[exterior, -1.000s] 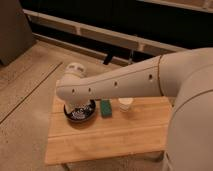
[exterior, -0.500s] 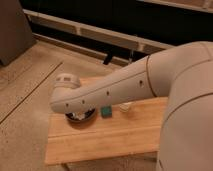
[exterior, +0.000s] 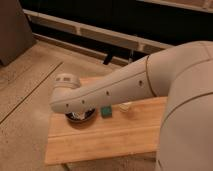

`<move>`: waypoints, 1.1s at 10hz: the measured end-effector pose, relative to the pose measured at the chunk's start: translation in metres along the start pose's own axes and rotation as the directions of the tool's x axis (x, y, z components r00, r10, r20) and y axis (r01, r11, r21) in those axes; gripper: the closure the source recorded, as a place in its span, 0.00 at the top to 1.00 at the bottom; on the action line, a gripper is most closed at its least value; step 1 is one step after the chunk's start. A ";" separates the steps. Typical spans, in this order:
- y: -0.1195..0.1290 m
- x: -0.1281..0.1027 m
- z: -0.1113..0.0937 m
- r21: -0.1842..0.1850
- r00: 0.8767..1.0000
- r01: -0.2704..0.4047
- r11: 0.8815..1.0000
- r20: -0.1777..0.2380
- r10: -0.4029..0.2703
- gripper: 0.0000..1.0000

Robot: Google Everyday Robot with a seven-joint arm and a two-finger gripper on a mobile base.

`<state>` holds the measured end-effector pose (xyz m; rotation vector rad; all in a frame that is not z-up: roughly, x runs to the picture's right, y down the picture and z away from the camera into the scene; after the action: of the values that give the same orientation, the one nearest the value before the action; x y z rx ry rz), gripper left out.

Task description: Place the pepper on the white sponge

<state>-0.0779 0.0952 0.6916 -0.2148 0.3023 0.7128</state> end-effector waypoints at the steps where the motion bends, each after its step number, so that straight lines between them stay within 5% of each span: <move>1: -0.003 0.004 0.000 0.037 0.997 0.073 0.997 -0.032 -0.072 0.65; 6: -0.006 0.004 0.001 0.048 0.995 0.099 0.994 -0.038 -0.097 0.65; 8: -0.015 -0.009 0.001 0.032 0.997 0.074 0.997 0.036 -0.076 0.65; 9: -0.024 -0.022 0.000 0.016 0.991 0.066 0.998 0.112 -0.067 0.65; 10: -0.034 -0.034 -0.003 0.004 0.979 0.071 0.997 0.191 -0.071 0.65; 11: -0.046 -0.049 -0.006 -0.009 0.951 0.094 0.996 0.296 -0.087 0.65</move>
<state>-0.0835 0.0297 0.7065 -0.1400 -0.0014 0.6475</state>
